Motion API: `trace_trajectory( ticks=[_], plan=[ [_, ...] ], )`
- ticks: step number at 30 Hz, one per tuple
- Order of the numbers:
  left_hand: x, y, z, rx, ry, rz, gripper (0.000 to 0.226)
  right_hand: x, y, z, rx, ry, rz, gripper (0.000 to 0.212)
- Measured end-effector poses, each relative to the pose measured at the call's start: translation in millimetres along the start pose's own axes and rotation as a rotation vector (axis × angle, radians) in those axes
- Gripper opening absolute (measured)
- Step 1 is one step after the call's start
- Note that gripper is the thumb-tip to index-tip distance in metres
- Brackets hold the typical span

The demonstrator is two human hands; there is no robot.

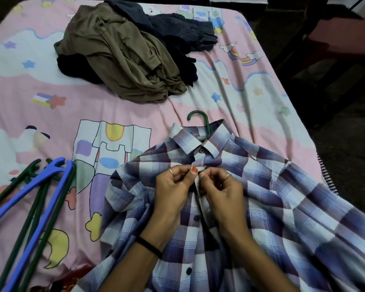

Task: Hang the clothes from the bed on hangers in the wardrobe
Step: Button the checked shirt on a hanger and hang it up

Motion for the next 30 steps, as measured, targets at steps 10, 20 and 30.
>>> trace_trajectory(
  ticks=[10, 20, 30],
  plan=[
    [2.4, 1.6, -7.4, 0.275, 0.146, 0.143, 0.012, 27.2, -14.4, 15.0, -0.062, 0.461, 0.295, 0.017],
    [-47.3, -17.3, -13.8, 0.76, 0.337, 0.097, 0.012, -75.5, -47.2, 27.4, -0.862, -0.213, 0.565, 0.017],
    [-90.9, -28.5, 34.4, 1.074, 0.451, -0.015, 0.009, -88.5, -41.3, -8.6, -1.175, -0.327, 0.343, 0.029]
  ],
)
Point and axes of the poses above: each hand's wrist, its own x-axis towards the middle knuckle, its own y-axis out of the palm, z = x × y, the point moved 4 cm from there along x, towards the middle knuckle, and after that the axes turned 6 degrees about -z, right-handed, at the moved point
